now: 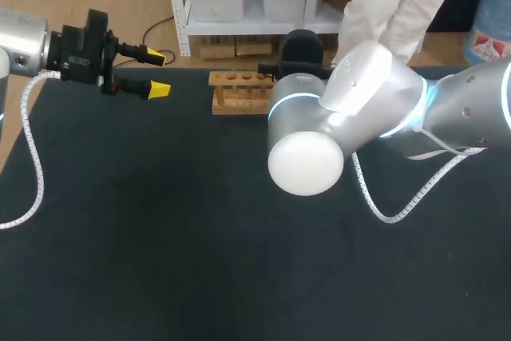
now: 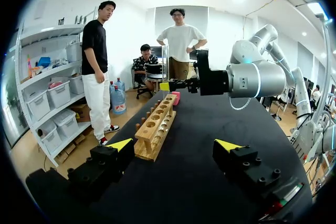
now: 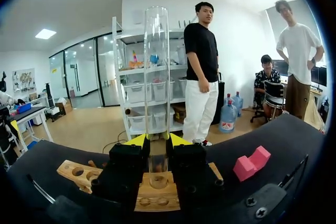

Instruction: Grasp the test tube, adjust it, and insert it.

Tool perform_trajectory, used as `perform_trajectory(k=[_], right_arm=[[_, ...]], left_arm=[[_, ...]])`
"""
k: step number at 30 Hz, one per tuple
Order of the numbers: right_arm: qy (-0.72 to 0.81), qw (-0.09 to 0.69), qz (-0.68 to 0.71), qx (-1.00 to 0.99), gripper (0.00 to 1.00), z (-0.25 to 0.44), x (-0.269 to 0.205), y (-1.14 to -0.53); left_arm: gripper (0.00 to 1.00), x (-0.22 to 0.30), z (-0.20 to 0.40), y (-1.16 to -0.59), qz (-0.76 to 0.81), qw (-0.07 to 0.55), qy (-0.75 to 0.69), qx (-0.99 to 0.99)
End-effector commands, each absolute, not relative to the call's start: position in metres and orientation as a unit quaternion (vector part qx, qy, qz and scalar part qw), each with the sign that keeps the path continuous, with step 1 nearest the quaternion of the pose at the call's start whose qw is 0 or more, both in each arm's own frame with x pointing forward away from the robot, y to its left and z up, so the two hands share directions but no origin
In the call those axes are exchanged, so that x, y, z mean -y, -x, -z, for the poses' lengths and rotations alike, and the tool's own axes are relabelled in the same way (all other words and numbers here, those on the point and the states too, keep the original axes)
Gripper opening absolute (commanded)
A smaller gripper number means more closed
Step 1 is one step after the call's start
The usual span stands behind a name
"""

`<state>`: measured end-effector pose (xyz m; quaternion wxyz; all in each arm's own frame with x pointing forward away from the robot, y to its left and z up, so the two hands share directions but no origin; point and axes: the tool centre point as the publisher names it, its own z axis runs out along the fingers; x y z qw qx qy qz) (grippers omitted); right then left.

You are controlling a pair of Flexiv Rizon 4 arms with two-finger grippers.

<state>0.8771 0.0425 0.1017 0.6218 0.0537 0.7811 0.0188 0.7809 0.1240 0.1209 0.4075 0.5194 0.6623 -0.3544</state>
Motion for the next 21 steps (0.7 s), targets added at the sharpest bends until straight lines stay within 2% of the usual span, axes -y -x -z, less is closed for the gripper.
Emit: perform_trajectory(k=[1, 20, 21], right_arm=[[-0.053, 0.619, -0.023, -0.784, 0.00, -0.094, -0.043, -0.880], [-0.053, 0.582, -0.034, -0.811, 0.00, -0.062, -0.050, -0.872], [-0.053, 0.581, -0.035, -0.811, 0.04, -0.061, -0.050, -0.872]], left_arm=[[1.00, -0.124, -0.120, -0.779, 0.354, 0.410, -0.519, -0.661], [1.00, -0.124, -0.120, -0.779, 0.354, 0.410, -0.519, -0.661], [1.00, -0.124, -0.120, -0.779, 0.354, 0.410, -0.519, -0.661]])
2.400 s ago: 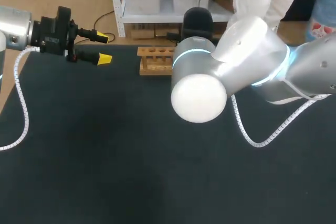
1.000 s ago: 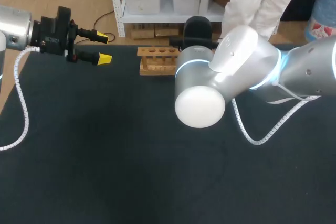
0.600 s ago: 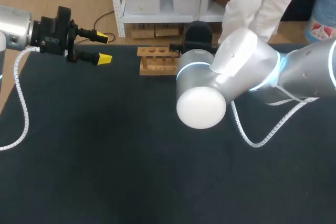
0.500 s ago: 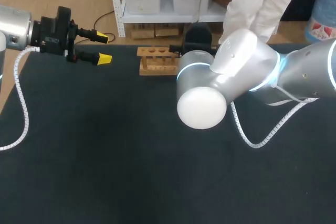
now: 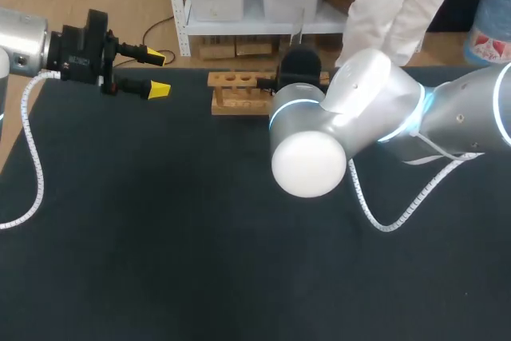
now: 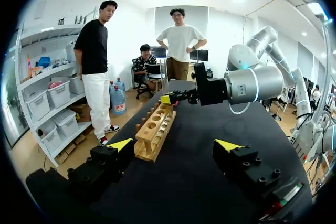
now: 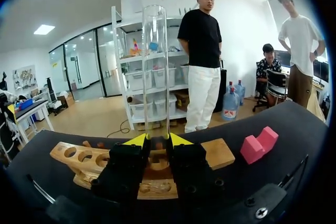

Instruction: Grasp the test tube, adjust it, and insert it.

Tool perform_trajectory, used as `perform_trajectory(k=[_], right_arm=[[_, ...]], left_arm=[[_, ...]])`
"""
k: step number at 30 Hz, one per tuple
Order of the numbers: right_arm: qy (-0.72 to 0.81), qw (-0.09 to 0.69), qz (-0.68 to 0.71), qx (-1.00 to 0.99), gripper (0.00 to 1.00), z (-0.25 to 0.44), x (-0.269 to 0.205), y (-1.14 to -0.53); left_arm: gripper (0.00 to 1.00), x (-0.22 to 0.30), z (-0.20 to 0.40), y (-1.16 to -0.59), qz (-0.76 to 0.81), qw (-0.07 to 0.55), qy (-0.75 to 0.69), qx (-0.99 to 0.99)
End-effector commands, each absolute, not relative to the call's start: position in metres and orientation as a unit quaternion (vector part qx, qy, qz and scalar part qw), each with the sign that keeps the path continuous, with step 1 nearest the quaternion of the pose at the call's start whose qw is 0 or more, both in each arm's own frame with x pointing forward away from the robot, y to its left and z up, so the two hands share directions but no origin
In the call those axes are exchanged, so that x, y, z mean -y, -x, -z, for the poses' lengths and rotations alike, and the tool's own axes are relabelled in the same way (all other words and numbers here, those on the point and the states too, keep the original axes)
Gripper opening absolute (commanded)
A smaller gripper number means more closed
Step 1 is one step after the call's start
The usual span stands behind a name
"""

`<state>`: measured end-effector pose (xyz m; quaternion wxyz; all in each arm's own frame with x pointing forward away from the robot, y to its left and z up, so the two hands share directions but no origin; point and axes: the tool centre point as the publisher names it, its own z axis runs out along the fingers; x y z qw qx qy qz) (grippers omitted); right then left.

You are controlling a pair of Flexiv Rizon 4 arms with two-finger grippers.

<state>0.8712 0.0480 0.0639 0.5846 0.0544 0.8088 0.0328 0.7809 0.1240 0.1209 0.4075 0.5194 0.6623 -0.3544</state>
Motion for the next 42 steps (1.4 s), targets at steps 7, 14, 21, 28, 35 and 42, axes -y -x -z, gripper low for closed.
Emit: perform_trajectory(k=[7, 14, 21, 28, 35, 42], right_arm=[[-0.053, 0.574, -0.037, -0.817, 0.43, -0.059, -0.051, -0.869], [-0.055, 0.571, -0.038, -0.818, 0.50, -0.058, -0.052, -0.868], [-0.060, 0.572, -0.035, -0.817, 1.00, -0.061, -0.052, -0.867], [-0.062, 0.573, -0.045, -0.816, 1.00, -0.076, -0.051, -0.862], [-0.067, 0.565, -0.074, -0.819, 1.00, -0.095, -0.045, -0.847], [-0.067, 0.549, -0.110, -0.826, 1.00, -0.113, -0.032, -0.826]], left_arm=[[1.00, -0.124, -0.120, -0.779, 0.354, 0.410, -0.519, -0.661], [1.00, -0.124, -0.120, -0.779, 0.354, 0.410, -0.519, -0.661], [1.00, -0.124, -0.120, -0.779, 0.354, 0.410, -0.519, -0.661], [1.00, -0.124, -0.120, -0.779, 0.354, 0.410, -0.519, -0.661], [1.00, -0.124, -0.120, -0.779, 0.354, 0.410, -0.519, -0.661], [1.00, -0.124, -0.120, -0.779, 0.354, 0.410, -0.519, -0.661]])
